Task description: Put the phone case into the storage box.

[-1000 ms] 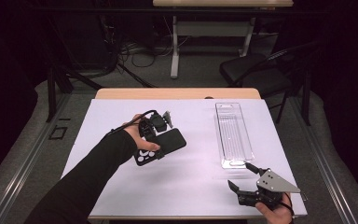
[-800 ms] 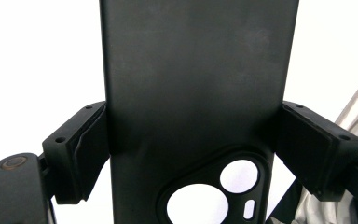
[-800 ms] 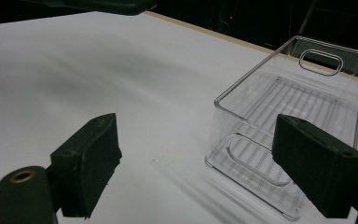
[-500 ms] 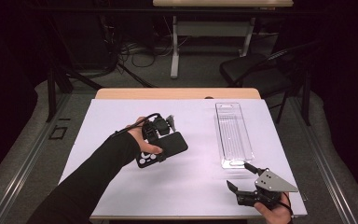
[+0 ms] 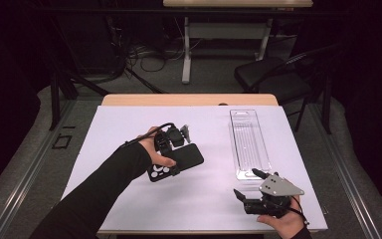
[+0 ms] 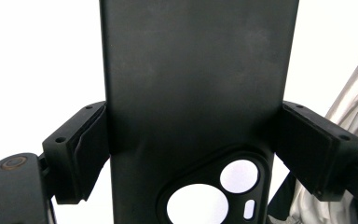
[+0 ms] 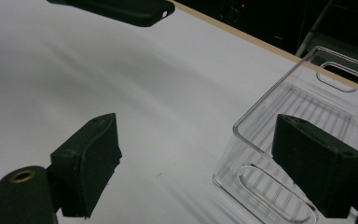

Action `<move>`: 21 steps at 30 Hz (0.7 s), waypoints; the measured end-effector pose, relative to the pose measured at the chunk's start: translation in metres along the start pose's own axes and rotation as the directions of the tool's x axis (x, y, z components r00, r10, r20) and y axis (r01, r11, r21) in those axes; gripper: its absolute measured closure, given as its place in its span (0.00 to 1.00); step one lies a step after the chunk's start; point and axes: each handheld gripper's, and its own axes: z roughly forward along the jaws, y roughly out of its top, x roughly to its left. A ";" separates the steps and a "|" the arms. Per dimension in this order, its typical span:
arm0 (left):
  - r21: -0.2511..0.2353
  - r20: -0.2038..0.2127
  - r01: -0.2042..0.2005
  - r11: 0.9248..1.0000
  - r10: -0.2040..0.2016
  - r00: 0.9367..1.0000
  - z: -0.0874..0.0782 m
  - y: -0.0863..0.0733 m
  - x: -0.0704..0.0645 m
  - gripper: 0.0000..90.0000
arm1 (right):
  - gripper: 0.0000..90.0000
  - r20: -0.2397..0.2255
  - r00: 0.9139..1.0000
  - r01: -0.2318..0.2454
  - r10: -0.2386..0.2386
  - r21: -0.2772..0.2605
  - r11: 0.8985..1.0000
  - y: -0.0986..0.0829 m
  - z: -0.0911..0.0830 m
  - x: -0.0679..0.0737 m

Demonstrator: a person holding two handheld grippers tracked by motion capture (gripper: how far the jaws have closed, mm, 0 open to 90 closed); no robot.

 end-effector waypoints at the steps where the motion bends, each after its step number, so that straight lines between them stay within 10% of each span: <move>1: 0.001 0.001 -0.002 1.000 0.002 1.000 0.000 0.001 0.000 0.16 | 0.16 -0.001 1.000 0.018 -0.018 0.005 1.000 0.002 0.002 0.000; 7: 0.005 0.006 -0.010 1.000 0.010 1.000 0.001 0.004 -0.003 0.17 | 0.16 -0.003 0.994 0.107 -0.107 0.023 0.994 0.020 0.017 0.002; 21: -0.001 0.010 -0.013 1.000 0.013 1.000 0.000 0.005 -0.004 0.17 | 0.17 -0.097 0.984 0.150 -0.147 0.023 0.988 0.051 0.061 0.014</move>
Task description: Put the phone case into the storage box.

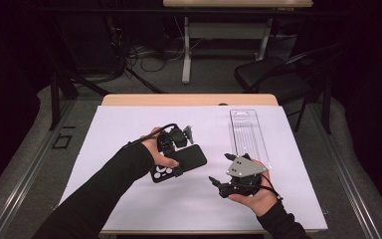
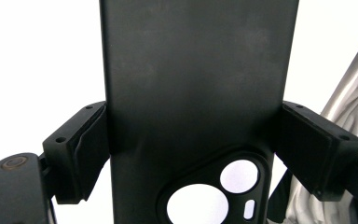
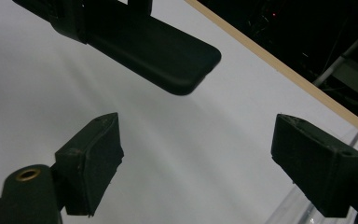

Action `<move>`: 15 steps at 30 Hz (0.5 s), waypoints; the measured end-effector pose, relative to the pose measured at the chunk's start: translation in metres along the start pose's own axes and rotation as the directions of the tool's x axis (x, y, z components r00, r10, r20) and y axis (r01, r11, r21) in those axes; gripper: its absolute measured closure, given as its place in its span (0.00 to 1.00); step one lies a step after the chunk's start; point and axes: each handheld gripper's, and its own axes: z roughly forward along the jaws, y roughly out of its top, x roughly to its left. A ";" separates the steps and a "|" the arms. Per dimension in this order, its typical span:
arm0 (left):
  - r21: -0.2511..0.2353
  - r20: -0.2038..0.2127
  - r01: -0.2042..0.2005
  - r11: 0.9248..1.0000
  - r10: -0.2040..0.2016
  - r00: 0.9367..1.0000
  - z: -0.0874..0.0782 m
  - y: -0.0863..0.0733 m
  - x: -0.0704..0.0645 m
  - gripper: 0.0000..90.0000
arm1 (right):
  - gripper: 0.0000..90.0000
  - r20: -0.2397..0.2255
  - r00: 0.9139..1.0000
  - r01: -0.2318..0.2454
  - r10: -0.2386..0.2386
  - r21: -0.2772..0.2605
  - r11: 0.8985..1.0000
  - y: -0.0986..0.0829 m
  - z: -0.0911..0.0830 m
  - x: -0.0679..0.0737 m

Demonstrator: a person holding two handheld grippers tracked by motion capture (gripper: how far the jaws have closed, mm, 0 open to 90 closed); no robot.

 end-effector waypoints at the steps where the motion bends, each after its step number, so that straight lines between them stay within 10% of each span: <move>1: -0.001 0.002 0.002 1.000 -0.002 1.000 0.000 0.000 0.000 0.17 | 0.17 -0.004 1.000 0.006 -0.006 0.001 1.000 0.001 0.002 0.000; 15: 0.003 0.007 0.007 1.000 -0.007 1.000 0.001 0.000 0.001 0.17 | 0.23 0.011 0.986 0.168 -0.168 0.021 0.986 0.012 0.007 0.001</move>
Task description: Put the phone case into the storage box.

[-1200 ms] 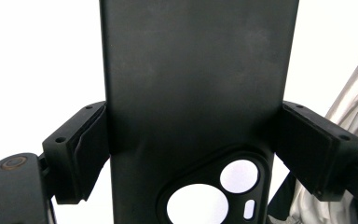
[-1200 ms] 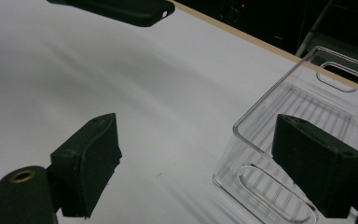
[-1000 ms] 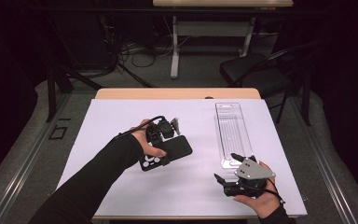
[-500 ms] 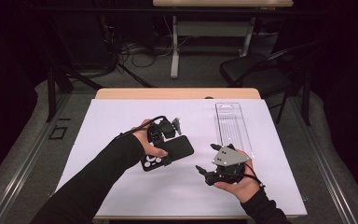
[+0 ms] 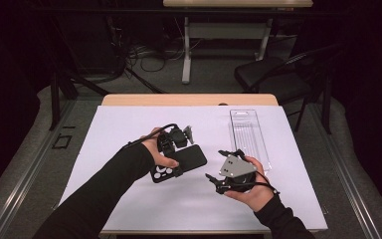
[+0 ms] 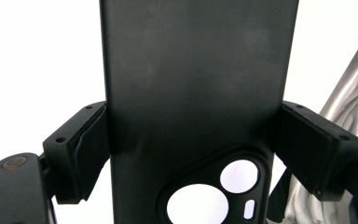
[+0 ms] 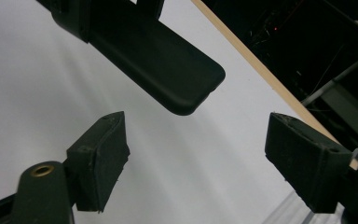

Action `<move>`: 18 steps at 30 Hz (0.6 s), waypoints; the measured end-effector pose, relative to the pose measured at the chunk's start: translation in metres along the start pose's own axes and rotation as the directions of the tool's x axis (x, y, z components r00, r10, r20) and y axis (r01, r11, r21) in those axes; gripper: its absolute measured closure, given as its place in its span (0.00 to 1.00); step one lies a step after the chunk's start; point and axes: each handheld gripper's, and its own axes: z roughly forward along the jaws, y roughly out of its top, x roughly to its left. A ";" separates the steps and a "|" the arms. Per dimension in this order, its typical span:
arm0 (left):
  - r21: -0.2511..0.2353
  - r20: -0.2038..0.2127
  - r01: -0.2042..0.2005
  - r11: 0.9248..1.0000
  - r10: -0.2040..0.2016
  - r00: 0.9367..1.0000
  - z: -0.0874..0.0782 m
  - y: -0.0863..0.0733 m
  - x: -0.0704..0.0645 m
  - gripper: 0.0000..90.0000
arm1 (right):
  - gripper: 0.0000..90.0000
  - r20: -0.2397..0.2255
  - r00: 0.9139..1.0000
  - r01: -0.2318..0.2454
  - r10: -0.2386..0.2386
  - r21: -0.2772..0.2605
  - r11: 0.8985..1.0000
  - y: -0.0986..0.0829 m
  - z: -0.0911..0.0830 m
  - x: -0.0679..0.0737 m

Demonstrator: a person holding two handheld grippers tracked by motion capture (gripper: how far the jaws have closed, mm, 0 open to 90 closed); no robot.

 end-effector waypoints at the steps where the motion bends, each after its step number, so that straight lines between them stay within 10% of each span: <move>1: -0.002 -0.001 0.001 1.000 -0.001 1.000 0.001 0.000 0.000 0.17 | 0.23 0.000 1.000 0.018 -0.018 0.000 1.000 0.000 0.001 0.000; 7: 0.012 0.008 -0.002 1.000 0.002 1.000 0.002 0.002 0.001 0.17 | 0.26 0.033 0.986 0.162 -0.163 0.024 0.986 0.003 0.003 0.004; 13: 0.017 0.014 0.000 1.000 0.000 1.000 0.004 0.004 0.000 0.17 | 0.29 0.079 0.930 0.352 -0.359 0.089 0.932 0.003 0.006 0.012; 18: 0.013 0.014 0.000 1.000 0.000 1.000 0.005 0.004 0.000 0.17 | 0.30 0.081 0.902 0.415 -0.424 0.105 0.904 0.002 0.010 0.016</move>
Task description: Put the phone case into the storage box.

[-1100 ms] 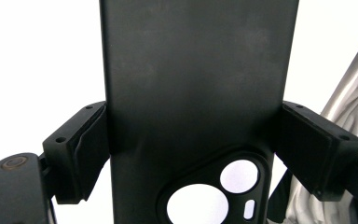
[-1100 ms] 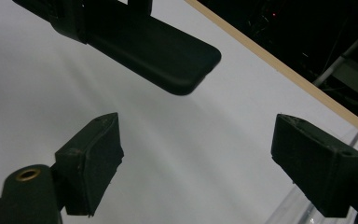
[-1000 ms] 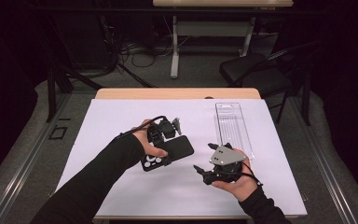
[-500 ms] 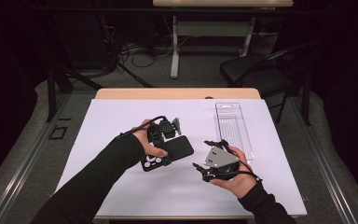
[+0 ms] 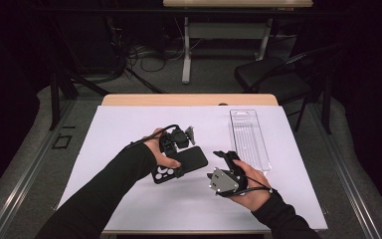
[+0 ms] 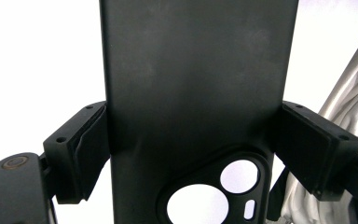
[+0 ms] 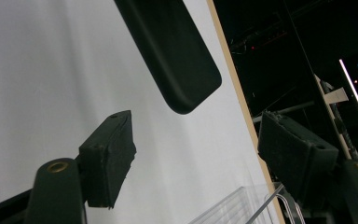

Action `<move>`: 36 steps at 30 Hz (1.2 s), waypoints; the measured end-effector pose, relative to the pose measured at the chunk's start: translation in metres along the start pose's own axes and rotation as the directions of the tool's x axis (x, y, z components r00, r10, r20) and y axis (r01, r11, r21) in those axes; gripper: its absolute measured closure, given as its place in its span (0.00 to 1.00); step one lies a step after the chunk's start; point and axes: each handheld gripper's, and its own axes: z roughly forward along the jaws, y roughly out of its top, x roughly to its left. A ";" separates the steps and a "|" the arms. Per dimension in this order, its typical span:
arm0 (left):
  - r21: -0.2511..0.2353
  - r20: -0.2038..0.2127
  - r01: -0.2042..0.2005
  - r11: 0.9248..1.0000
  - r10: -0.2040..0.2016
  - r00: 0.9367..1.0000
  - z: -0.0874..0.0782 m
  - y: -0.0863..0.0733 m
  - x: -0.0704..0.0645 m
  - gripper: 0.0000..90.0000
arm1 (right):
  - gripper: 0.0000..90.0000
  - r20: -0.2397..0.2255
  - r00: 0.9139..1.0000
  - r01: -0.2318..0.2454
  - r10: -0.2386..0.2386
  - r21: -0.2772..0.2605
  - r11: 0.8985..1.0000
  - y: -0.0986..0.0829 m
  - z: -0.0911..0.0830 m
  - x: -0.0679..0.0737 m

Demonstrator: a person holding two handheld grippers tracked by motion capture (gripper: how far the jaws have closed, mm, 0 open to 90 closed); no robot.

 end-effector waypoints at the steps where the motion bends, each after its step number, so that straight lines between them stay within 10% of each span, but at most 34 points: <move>1: 0.001 0.004 0.001 1.000 -0.001 1.000 0.000 0.000 0.000 0.17 | 0.30 0.000 1.000 0.006 -0.006 0.000 1.000 0.000 0.001 0.001; 36: -0.003 0.024 -0.024 1.000 0.024 0.999 0.003 0.014 -0.010 0.17 | 0.38 0.044 0.979 0.200 -0.201 0.014 0.980 0.006 0.005 0.009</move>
